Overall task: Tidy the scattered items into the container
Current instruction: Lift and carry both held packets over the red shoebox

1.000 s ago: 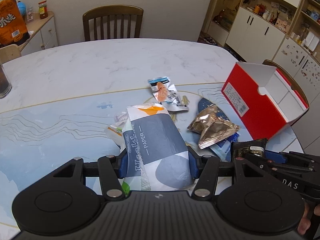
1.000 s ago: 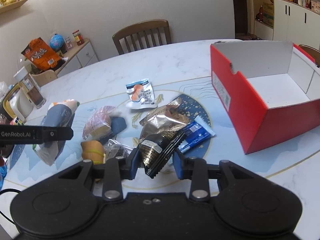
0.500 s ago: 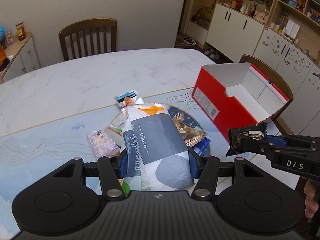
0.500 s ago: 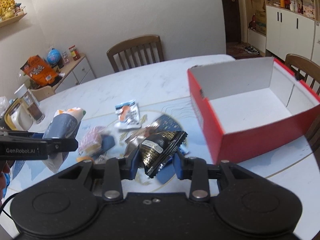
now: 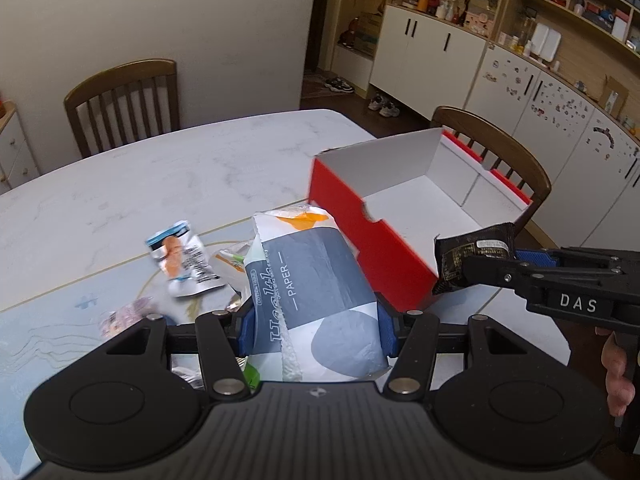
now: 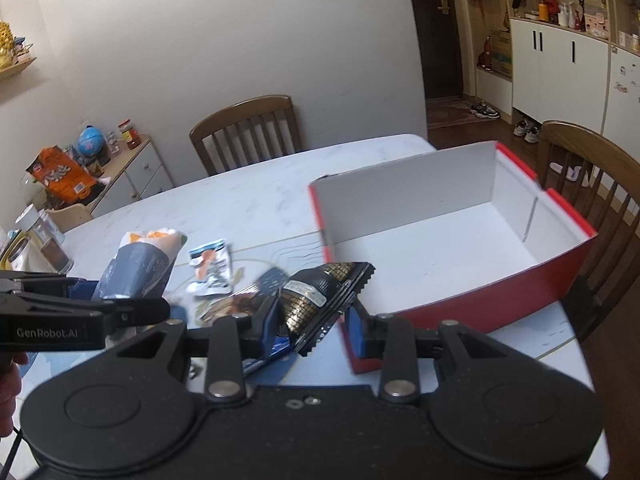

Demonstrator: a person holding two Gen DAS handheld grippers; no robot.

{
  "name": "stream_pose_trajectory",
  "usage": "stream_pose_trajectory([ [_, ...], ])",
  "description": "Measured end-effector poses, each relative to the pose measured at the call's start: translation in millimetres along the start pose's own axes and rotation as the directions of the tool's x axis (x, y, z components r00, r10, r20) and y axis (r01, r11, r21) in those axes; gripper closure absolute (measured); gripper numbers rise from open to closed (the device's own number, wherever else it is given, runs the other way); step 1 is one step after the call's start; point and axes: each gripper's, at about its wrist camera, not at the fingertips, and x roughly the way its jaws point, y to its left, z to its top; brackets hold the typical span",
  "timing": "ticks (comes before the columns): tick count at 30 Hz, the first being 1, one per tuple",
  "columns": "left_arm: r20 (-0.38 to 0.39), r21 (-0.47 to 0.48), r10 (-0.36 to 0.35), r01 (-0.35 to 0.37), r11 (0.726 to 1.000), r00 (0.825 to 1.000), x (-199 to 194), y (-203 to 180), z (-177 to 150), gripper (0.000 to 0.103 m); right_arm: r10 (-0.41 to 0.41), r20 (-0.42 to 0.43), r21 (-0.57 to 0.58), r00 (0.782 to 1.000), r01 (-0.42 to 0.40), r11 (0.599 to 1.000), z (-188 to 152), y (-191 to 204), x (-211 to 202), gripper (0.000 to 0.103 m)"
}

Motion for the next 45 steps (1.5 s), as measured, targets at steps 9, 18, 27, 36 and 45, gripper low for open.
stream_pose_trajectory([
  [9, -0.002, 0.1, -0.043, 0.043, 0.994, 0.999, 24, -54, 27, 0.047, -0.042, 0.038, -0.007, 0.998, 0.043, 0.999, 24, -48, -10, 0.069],
  [18, -0.036, 0.203, -0.045, 0.051, 0.978, 0.998, 69, -94, 50, 0.047, -0.072, 0.04, -0.022, 0.997, 0.073, 0.997, 41, -87, 5, 0.069],
  [27, -0.071, 0.307, -0.036, 0.056, 0.95, 0.997, 117, -119, 76, 0.047, -0.122, 0.009, -0.03, 0.993, 0.122, 0.992, 49, -122, 34, 0.069],
  [36, -0.124, 0.374, -0.007, 0.053, 0.926, 0.992, 159, -132, 89, 0.047, -0.14, -0.046, -0.014, 0.989, 0.139, 0.99, 48, -140, 59, 0.069],
  [45, -0.195, 0.428, 0.012, 0.073, 0.901, 0.981, 202, -137, 94, 0.048, -0.165, -0.099, 0.013, 0.981, 0.167, 0.986, 46, -144, 92, 0.069],
])
